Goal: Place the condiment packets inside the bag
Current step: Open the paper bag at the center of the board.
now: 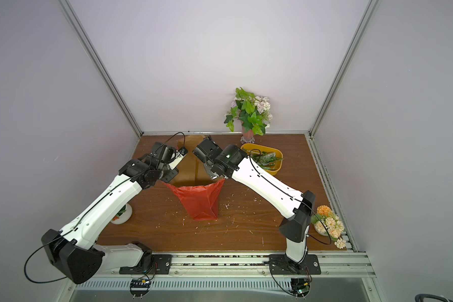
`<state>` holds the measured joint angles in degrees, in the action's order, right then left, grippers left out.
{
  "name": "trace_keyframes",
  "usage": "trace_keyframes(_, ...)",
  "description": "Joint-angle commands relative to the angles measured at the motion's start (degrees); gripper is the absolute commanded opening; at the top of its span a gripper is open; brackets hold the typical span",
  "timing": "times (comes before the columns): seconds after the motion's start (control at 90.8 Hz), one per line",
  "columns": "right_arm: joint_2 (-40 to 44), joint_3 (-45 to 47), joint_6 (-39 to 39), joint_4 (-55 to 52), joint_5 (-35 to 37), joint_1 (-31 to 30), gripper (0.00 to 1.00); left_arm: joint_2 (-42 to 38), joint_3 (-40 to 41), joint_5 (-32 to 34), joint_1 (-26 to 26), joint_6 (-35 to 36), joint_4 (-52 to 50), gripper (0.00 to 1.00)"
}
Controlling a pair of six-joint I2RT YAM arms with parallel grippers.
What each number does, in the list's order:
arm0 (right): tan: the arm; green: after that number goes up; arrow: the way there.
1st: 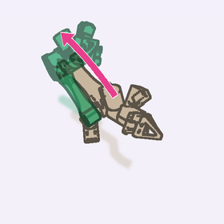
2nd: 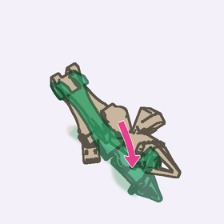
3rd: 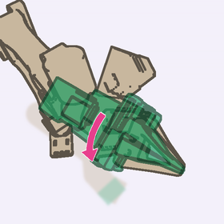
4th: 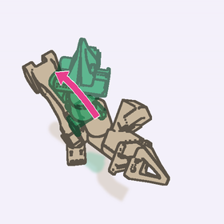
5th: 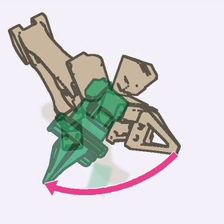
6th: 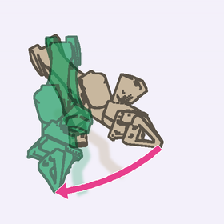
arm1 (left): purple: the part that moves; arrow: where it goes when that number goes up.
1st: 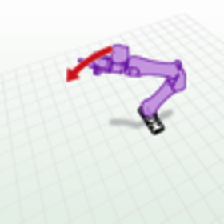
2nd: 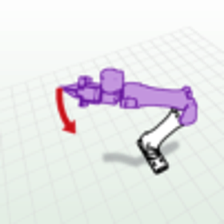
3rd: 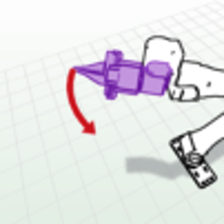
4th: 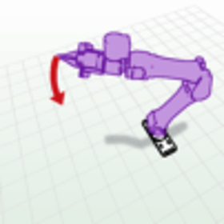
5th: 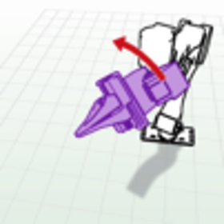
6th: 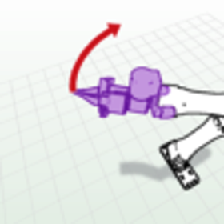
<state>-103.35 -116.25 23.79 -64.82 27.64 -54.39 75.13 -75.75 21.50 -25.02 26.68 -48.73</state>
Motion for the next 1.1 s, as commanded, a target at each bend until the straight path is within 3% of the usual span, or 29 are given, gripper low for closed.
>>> trace_keyframes(0.0, 2.8, 3.6, -0.8, 3.1, 0.2, 0.0, 0.00, -0.2, -5.0, -2.7, -2.0, -4.1, -0.5, 0.20)
trace_keyframes(0.066, 3.4, 5.2, -0.7, 5.3, -1.4, 0.0, 0.00, -1.1, -7.0, -8.0, -3.4, -6.6, -0.4, 0.49)
trace_keyframes(0.088, 3.7, 5.7, -0.7, 6.3, -2.3, 0.0, 0.00, -1.5, -7.8, -10.2, -3.5, -7.5, -0.4, 0.54)
trace_keyframes(0.22, 5.8, 10.5, -0.4, 12.6, -3.7, 0.0, 0.00, -2.9, -10.8, -18.6, -3.5, -11.6, -0.3, 0.60)
trace_keyframes(0.396, 8.5, 15.7, 1.3, 18.4, -3.9, 0.6, 0.00, -5.4, -13.1, -22.8, -3.2, -13.4, -0.3, 0.78)
trace_keyframes(0.616, 9.3, 17.6, 3.0, 24.2, -11.2, 3.1, 0.00, -7.4, -18.5, -22.2, 2.0, -16.9, -0.2, 0.82)
trace_keyframes(0.76, 7.1, 13.0, 5.3, 25.2, -15.4, 3.7, 0.00, -8.7, -16.4, -21.8, 5.6, -16.8, 1.7, 0.82)
trace_keyframes(1.09, -0.3, 1.9, 9.7, 19.8, -14.1, 3.8, 0.00, -10.8, -14.4, -33.7, 21.7, -14.7, 4.0, 0.80)
